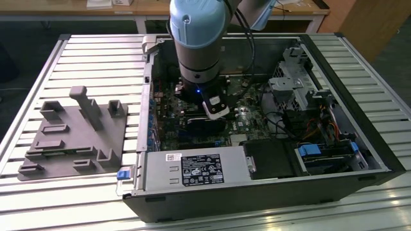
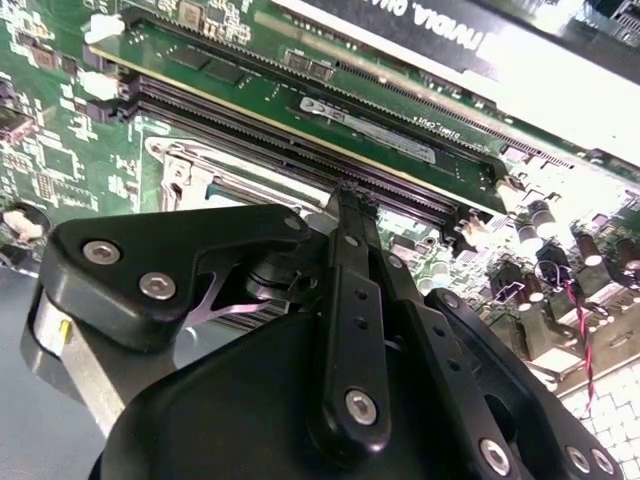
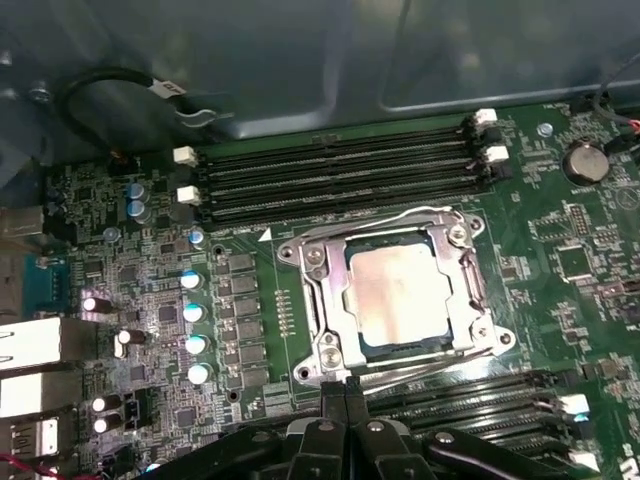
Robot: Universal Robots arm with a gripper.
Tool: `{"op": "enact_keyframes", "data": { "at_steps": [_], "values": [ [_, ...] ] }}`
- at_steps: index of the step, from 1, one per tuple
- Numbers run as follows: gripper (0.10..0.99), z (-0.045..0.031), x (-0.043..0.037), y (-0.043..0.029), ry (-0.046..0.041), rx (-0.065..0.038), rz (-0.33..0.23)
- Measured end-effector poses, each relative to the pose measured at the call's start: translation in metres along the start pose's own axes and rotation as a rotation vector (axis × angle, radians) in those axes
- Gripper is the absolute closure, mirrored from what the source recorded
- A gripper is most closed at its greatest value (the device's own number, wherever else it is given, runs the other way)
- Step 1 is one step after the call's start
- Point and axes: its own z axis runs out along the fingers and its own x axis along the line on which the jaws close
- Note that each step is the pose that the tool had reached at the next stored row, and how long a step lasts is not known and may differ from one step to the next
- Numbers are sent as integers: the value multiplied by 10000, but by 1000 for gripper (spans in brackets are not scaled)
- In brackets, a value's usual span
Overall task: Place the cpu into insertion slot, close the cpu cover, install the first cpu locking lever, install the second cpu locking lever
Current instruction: 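Install the second cpu locking lever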
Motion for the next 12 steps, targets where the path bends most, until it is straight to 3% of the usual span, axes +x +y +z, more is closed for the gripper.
{"op": "enact_keyframes", "data": {
  "at_steps": [4,12],
  "values": [
    [980,17,24,-9,38,-111,-132],
    [980,68,55,-29,57,-133,-187]
  ]
}}
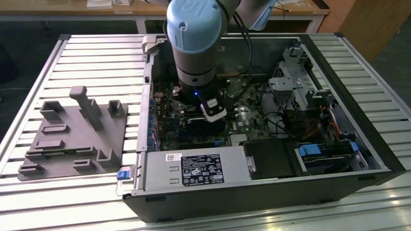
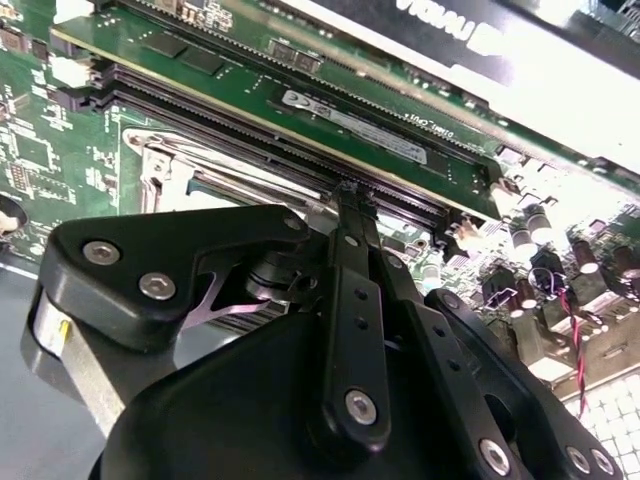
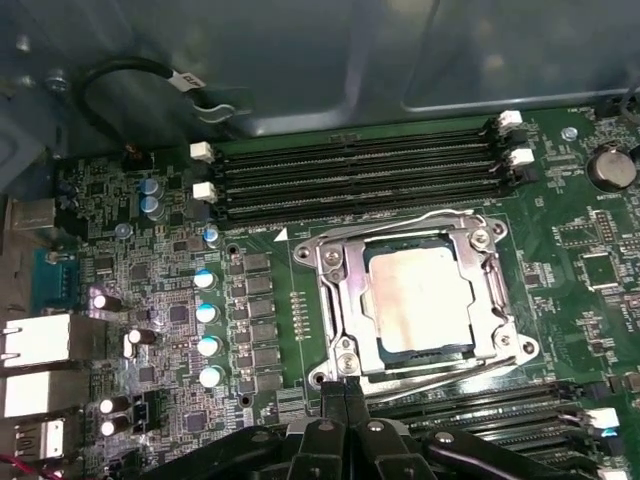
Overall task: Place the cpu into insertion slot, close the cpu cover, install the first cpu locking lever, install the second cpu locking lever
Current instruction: 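Install the second cpu locking lever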
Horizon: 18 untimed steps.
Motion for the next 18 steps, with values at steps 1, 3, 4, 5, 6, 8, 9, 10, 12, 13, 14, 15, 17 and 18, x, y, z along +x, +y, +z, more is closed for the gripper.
{"op": "enact_keyframes", "data": {
  "at_steps": [1,3,4,5,6,8,9,10,12,13,14,15,17,18],
  "values": [
    [980,3,8,-2,1,-9,0],
    [980,9,22,-6,5,-27,-3],
    [980,11,28,-8,8,-37,-4],
    [980,13,32,-9,11,-53,-4],
    [980,15,33,-10,16,-79,-4],
    [980,19,34,-9,23,-149,0],
    [980,19,34,-9,24,-161,0],
    [980,18,34,-8,24,-163,0],
    [980,-7,33,-2,25,-164,-1],
    [980,-27,32,4,25,-162,-1],
    [980,-47,31,10,25,-162,-2],
    [980,-64,31,15,25,-162,-1],
    [980,-75,30,19,25,-164,-2],
    [980,-75,30,17,26,-164,-3]
  ]
}}
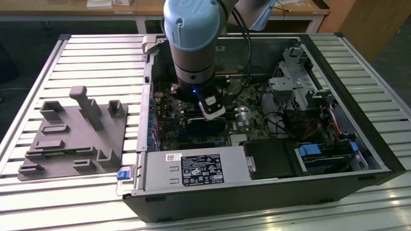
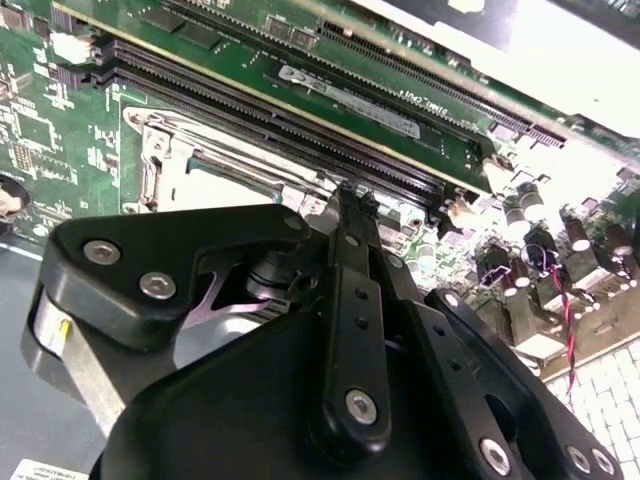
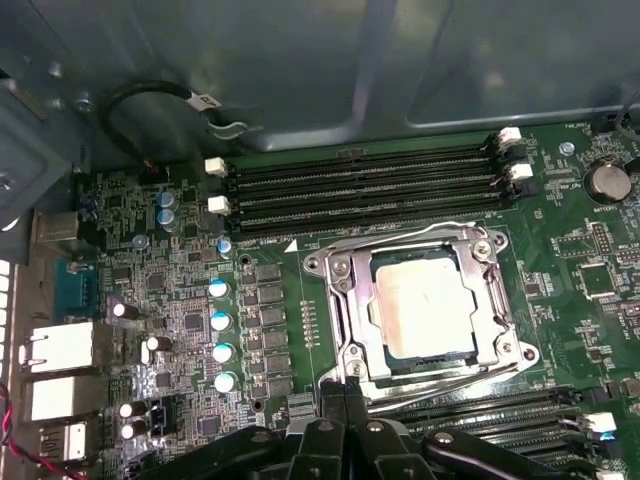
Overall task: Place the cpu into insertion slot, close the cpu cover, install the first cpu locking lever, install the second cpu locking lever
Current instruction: 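Install the second cpu locking lever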
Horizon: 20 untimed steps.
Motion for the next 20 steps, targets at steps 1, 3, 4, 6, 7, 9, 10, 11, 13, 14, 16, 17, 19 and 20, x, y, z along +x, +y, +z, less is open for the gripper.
{"op": "enact_keyframes", "data": {
  "at_steps": [1,3,4,6,7,9,10,11,13,14,16,17,19,20],
  "values": [
    [980,-2,-1,-5,1,1,0],
    [980,-7,-3,-20,0,2,1],
    [980,-10,-5,-29,0,1,1],
    [980,-16,-8,-47,0,3,1],
    [980,-19,-9,-57,0,2,1],
    [980,-25,-12,-76,0,3,2],
    [980,-27,-13,-81,1,4,2],
    [980,-27,-13,-82,-1,2,3],
    [980,-27,-14,-83,4,-26,4],
    [980,-27,-14,-84,8,-54,6],
    [980,-23,-14,-84,25,-174,14],
    [980,-21,-13,-85,30,-211,18],
    [980,-16,-13,-86,34,-249,21],
    [980,-13,-12,-87,35,-264,21]
  ]
}}
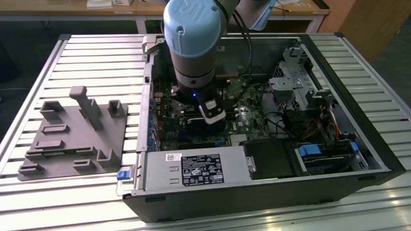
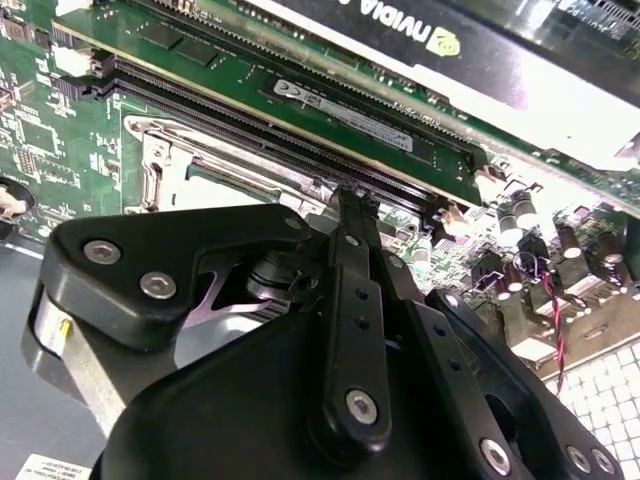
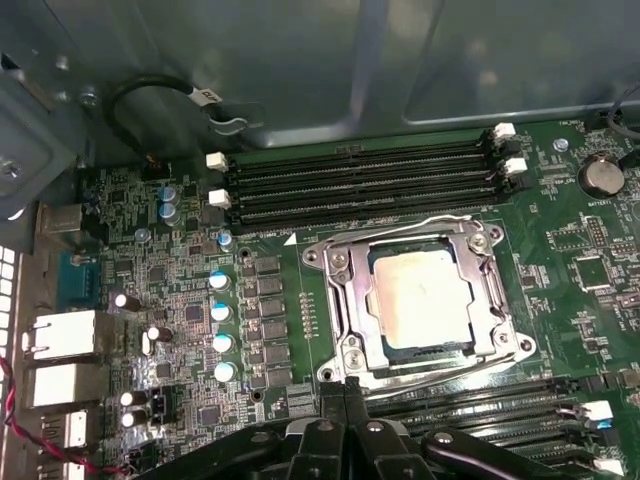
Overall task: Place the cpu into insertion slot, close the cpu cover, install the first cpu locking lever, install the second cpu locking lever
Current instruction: 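Install the second cpu locking lever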
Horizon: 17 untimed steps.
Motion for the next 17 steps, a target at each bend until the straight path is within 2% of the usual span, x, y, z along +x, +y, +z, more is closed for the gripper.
{"op": "enact_keyframes", "data": {
  "at_steps": [8,17],
  "values": [
    [980,33,17,-12,11,-169,9],
    [980,91,30,15,39,-387,24]
  ]
}}
